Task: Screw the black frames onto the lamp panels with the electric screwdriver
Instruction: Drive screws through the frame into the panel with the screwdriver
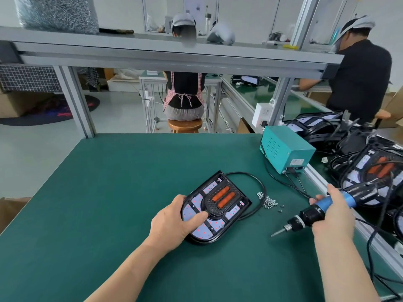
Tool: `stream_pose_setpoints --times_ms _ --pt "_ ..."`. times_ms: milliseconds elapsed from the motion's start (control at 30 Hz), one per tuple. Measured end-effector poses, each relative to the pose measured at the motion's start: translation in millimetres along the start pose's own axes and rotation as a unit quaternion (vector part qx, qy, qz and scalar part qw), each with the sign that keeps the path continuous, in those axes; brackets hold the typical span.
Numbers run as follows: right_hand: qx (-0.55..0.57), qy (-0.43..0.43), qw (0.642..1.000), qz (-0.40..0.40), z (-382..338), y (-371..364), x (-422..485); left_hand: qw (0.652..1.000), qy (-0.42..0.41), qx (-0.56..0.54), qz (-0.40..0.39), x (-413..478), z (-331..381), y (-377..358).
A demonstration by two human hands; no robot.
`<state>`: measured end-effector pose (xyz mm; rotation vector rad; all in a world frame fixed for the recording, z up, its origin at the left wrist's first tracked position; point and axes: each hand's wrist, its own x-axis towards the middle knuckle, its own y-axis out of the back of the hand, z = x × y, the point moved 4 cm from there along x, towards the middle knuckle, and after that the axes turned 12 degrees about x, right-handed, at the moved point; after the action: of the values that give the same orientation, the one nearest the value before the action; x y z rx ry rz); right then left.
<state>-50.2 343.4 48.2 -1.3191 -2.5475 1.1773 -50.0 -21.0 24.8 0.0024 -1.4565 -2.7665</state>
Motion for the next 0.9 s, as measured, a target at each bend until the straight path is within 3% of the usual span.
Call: stream_pose_setpoints --times_ms 300,533,900 --pt "-0.134 0.082 0.986 0.057 15 21 30 1.0 0.007 -0.008 0.006 0 -1 -1" --pt "-0.34 0.143 0.928 0.048 20 26 35 1.0 0.006 -0.018 0.015 -1 -2 -2" --pt "-0.338 0.218 0.916 0.013 16 27 21 0.999 0.005 -0.031 0.027 -1 -4 -1"
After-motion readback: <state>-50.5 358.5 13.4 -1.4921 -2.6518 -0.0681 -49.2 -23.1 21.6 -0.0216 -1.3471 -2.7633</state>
